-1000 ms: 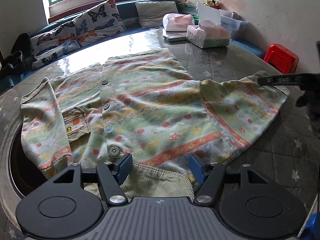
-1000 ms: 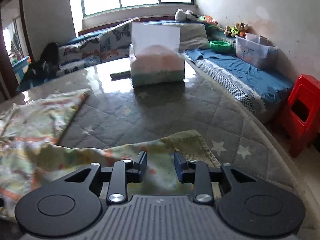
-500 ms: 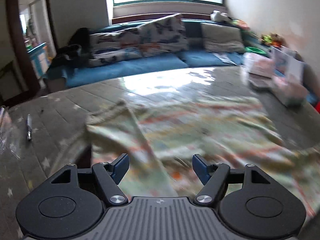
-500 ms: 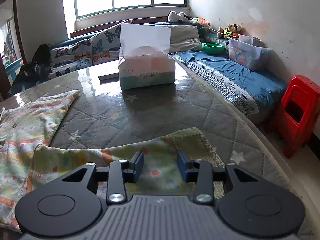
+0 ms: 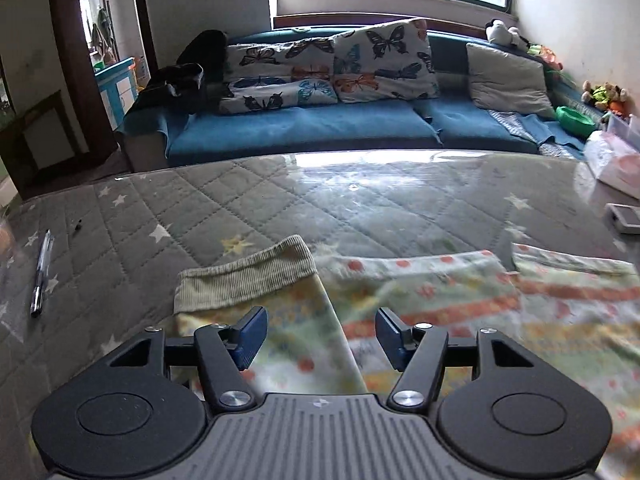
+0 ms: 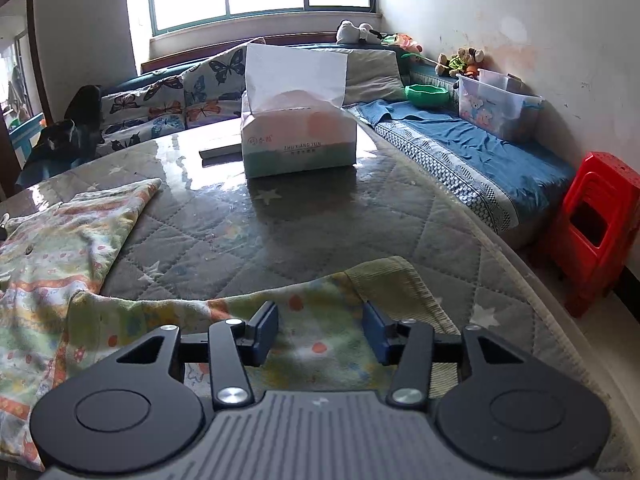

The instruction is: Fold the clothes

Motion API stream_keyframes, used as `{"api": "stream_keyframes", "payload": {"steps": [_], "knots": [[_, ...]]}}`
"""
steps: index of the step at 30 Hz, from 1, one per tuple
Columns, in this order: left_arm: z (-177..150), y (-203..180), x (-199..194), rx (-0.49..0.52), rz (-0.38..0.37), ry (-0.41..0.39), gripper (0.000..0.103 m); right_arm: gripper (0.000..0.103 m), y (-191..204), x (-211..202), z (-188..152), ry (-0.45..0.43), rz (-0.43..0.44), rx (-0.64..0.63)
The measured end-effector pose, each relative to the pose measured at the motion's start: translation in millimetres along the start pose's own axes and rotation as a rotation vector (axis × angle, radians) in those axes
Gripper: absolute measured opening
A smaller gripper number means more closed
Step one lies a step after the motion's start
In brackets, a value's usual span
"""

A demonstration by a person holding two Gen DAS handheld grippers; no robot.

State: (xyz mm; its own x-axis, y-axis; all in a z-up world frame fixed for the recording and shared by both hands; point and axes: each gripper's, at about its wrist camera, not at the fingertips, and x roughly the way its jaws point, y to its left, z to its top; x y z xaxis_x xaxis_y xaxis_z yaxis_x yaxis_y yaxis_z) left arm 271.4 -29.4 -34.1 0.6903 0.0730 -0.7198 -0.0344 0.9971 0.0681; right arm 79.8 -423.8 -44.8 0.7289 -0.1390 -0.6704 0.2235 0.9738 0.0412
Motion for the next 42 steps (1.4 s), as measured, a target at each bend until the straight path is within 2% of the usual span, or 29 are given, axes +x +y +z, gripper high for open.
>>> {"api": "stream_keyframes", "payload": {"steps": [1, 4, 6, 7, 8, 11, 17, 24, 32, 39, 40, 42], "knots": [[0, 0, 4, 0.002, 0.012, 0.004, 0.062, 0.048, 0, 0, 0, 0.0, 0.0, 0.001], [0, 4, 12, 0.003, 0.021, 0.013, 0.05, 0.049, -1, 0, 1, 0.001, 0.004, 0.003], [-1, 9, 9, -0.003, 0.019, 0.007, 0.035, 0.049, -1, 0, 1, 0.001, 0.006, 0.005], [-1, 12, 7, -0.009, 0.017, 0.006, 0.02, 0.049, -1, 0, 1, 0.001, 0.005, 0.005], [-1, 15, 5, -0.018, 0.014, 0.005, 0.011, 0.049, 0, 1, 1, 0.001, 0.004, 0.004], [-3, 33, -8, -0.064, 0.002, -0.016, 0.005, 0.049, 0, 1, 0, -0.001, 0.003, 0.007], [-12, 75, -51, -0.144, 0.02, -0.08, 0.002, 0.049, -1, 2, 2, -0.007, 0.008, 0.01], [-49, 135, -115, -0.236, 0.099, -0.163, 0.002, 0.049, 0, 6, 4, -0.012, 0.008, -0.011], [-111, 192, -148, -0.345, 0.17, -0.1, 0.001, 0.05, 2, 10, 6, -0.011, 0.003, -0.034], [-117, 196, -133, -0.384, 0.104, -0.073, 0.005, 0.054, 5, 12, 7, -0.006, 0.0, -0.039], [-115, 193, -129, -0.376, 0.1, -0.073, 0.008, 0.054, 5, 11, 7, -0.006, 0.001, -0.036], [-112, 186, -120, -0.363, 0.098, -0.074, 0.021, 0.054, 5, 11, 7, -0.006, 0.001, -0.038]]}}
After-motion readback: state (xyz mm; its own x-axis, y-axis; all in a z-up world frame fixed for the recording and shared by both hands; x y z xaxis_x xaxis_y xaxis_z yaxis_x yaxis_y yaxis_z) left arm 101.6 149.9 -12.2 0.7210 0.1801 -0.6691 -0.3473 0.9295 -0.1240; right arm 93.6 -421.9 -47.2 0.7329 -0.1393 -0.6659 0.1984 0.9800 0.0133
